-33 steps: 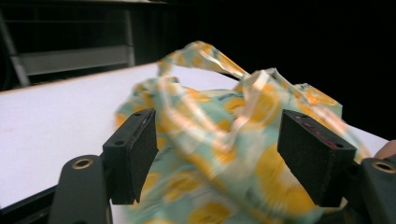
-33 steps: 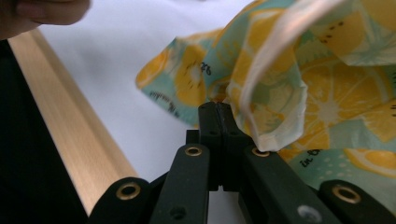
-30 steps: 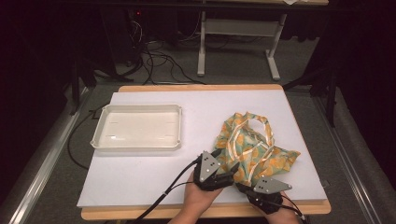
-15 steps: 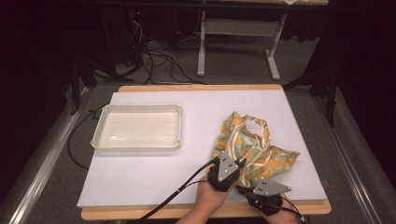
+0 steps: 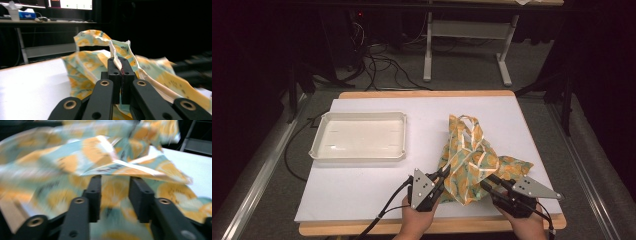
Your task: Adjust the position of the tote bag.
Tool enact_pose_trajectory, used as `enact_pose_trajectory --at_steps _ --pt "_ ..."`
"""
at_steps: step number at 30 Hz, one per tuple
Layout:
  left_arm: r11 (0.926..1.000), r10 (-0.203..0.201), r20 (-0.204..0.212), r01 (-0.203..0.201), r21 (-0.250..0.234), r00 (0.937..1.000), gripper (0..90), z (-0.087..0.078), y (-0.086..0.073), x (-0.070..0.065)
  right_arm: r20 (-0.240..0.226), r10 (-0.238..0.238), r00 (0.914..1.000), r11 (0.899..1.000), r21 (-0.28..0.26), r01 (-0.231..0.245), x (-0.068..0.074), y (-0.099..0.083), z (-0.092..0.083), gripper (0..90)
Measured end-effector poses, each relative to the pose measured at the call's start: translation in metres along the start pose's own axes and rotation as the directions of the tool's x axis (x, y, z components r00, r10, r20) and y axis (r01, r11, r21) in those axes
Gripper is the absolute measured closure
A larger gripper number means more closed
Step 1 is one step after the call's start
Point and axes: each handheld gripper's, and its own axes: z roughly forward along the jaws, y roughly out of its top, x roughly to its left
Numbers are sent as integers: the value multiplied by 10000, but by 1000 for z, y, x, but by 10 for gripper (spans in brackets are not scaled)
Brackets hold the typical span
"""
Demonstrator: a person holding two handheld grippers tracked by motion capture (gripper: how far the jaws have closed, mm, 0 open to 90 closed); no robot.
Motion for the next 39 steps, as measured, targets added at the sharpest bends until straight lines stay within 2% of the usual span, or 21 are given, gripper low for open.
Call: enact_pose_trajectory --at_steps 3,5,6,7,9,13,16,18,19,20,22,25,27,29,31,32,34,38,39 --pt "10000 -29 216 30 -20 9998 900 -3 -5 -7 289 237 9993 9996 -159 -232 1 10 5 487" --pt "10000 -83 477 80 46 9988 900 -3 -11 -14 557 94 9984 9999 -141 -87 2 16 10 415" --pt "9999 3 688 -12 137 9976 900 -2 -15 -20 668 78 9977 9998 -169 -66 2 18 12 409" --pt "9998 81 771 -96 198 9970 900 -1 -17 -23 875 152 9960 9996 -230 -133 1 25 15 416" --pt "9990 319 840 -345 291 9960 900 0 -23 -29 999 241 9947 9992 -331 -209 -1 28 14 421" --pt "9985 180 745 -217 497 9971 900 4 -26 -26 1285 510 9904 9950 -917 -393 -9 35 -1 462" --pt "9982 176 626 -212 567 9979 900 7 -26 -23 1465 648 9871 9922 -1153 -480 -12 37 -13 474" --pt "9983 121 588 -154 567 9982 900 9 -26 -22 1407 676 9877 9912 -1220 -505 -10 36 -17 461" --pt "9983 99 568 -131 559 9983 900 10 -26 -22 1090 722 9914 9916 -1149 -595 -3 34 -15 435" --pt "9982 81 568 -114 594 9984 900 10 -25 -22 1090 722 9914 9916 -1149 -595 -3 34 -15 390" --pt "9983 128 533 -158 564 9985 900 11 -25 -22 722 690 9950 9955 -692 -640 11 28 -5 285" --pt "9986 148 406 -168 501 9991 900 10 -23 -20 448 595 9972 9978 -314 -581 26 19 9 252" --pt "9989 153 324 -167 434 9994 900 8 -22 -17 236 670 9975 9978 -1 -670 30 13 18 280" --pt "9993 125 281 -135 351 9995 900 7 -20 -15 -20 621 9981 9971 436 -620 32 5 26 372" --pt "9995 104 294 -113 283 9995 900 6 -18 -14 -271 521 9983 9965 662 -502 34 1 30 563" --pt "9996 108 292 -116 275 9995 900 5 -18 -14 -534 537 9971 9957 786 -494 34 -2 32 701" --pt "9997 121 307 -127 209 9995 900 4 -17 -15 -685 535 9962 9945 931 -471 32 -4 33 877" --pt "9998 147 540 -154 117 9984 900 0 -18 -19 -382 373 9986 9961 817 -341 24 -1 29 900" --pt "9997 144 628 -155 174 9979 900 0 -19 -21 -100 384 9992 9969 695 -376 18 3 26 900"
